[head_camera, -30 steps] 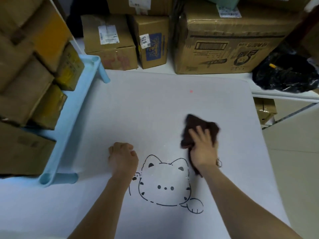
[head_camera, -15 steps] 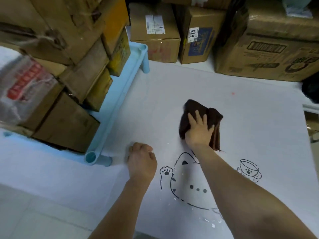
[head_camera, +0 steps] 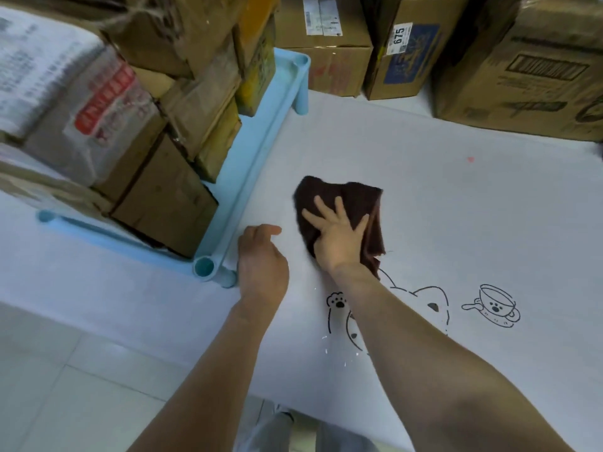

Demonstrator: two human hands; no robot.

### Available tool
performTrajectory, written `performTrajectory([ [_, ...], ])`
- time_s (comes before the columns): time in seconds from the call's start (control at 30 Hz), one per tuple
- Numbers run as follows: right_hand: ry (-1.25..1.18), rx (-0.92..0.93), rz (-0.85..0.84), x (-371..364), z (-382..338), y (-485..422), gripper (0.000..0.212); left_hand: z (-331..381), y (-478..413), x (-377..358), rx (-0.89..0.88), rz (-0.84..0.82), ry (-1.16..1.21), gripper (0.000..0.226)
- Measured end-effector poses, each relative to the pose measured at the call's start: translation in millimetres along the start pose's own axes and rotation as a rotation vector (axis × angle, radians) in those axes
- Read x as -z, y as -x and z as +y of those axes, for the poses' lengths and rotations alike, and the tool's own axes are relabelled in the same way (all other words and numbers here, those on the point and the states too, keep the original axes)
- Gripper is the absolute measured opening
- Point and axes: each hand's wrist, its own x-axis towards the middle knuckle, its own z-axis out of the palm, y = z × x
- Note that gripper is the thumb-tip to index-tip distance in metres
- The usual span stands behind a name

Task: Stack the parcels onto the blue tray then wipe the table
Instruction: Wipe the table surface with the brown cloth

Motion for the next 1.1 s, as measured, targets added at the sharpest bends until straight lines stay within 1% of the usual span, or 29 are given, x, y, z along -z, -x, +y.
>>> performTrajectory([
  [0.03, -0.037, 0.078, -0.058, -8, -10, 11, 0.067, 2, 0, 2, 0.004, 0.006, 0.015, 0.032],
  [0.1, -0.078, 0.25, -0.174, -20, -19, 40, 0.053, 9, -2, 5, 0.047, 0.009, 0.027, 0.032],
  [0.13, -0.093, 0.301, -0.195, -22, -16, 57, 0.046, 13, -2, 6, 0.066, 0.002, 0.026, 0.031],
  [0.2, -0.151, 0.279, -0.145, -15, 5, 84, 0.043, 21, 1, 3, 0.062, -0.035, 0.026, 0.031],
  [0.23, -0.15, 0.225, -0.095, -9, 23, 90, 0.045, 23, 3, 0, 0.058, -0.062, 0.03, 0.032],
  [0.27, -0.094, 0.13, -0.036, 2, 44, 92, 0.05, 25, 6, -4, 0.045, -0.096, 0.037, 0.034],
  [0.33, 0.106, -0.18, 0.061, 24, 78, 87, 0.062, 25, 12, -11, 0.019, -0.155, 0.04, 0.037],
  [0.37, 0.171, -0.351, 0.087, 31, 85, 84, 0.065, 26, 17, -16, 0.001, -0.179, 0.032, 0.037],
  [0.4, 0.191, -0.461, 0.096, 33, 81, 80, 0.066, 26, 20, -19, -0.012, -0.196, 0.02, 0.038],
  [0.43, 0.169, -0.484, 0.095, 31, 73, 79, 0.068, 28, 26, -24, -0.026, -0.216, 0.008, 0.038],
  [0.47, 0.148, -0.408, 0.069, 24, 60, 78, 0.069, 27, 29, -27, -0.035, -0.226, 0.004, 0.037],
  [0.57, 0.099, -0.037, -0.064, 13, 53, 94, 0.068, 36, 40, -41, -0.054, -0.255, -0.004, 0.037],
  [0.6, 0.119, 0.016, -0.079, 21, 67, 97, 0.066, 40, 44, -45, -0.056, -0.262, -0.015, 0.037],
  [0.63, 0.152, -0.002, -0.065, 30, 88, 99, 0.065, 44, 46, -48, -0.059, -0.26, -0.023, 0.037],
  [0.67, 0.179, -0.092, -0.029, 40, 112, 102, 0.064, 48, 48, -52, -0.064, -0.258, -0.029, 0.037],
  [0.77, 0.147, -0.614, 0.121, 69, 176, 128, 0.065, 60, 58, -63, -0.062, -0.268, -0.03, 0.037],
  [0.8, 0.139, -0.724, 0.149, 71, 181, 135, 0.066, 62, 63, -66, -0.063, -0.272, -0.03, 0.037],
  [0.83, 0.15, -0.744, 0.164, 69, 175, 137, 0.067, 64, 67, -70, -0.059, -0.28, -0.029, 0.037],
  [0.87, 0.155, -0.683, 0.16, 63, 166, 139, 0.069, 68, 73, -74, -0.055, -0.292, -0.022, 0.037],
  [0.97, 0.096, -0.298, 0.042, 40, 129, 139, 0.071, 79, 88, -85, -0.07, -0.322, -0.005, 0.037],
  [1.0, 0.089, -0.207, -0.002, 39, 128, 143, 0.071, 84, 92, -88, -0.089, -0.326, -0.006, 0.037],
  [1.03, 0.096, -0.159, -0.016, 43, 136, 146, 0.069, 88, 93, -89, -0.1, -0.328, -0.01, 0.037],
  [1.07, 0.105, -0.188, -0.002, 49, 154, 155, 0.068, 92, 96, -91, -0.112, -0.332, -0.01, 0.038],
  [1.1, 0.112, -0.272, 0.041, 54, 171, 165, 0.066, 94, 96, -92, -0.113, -0.331, 0.0, 0.038],
])
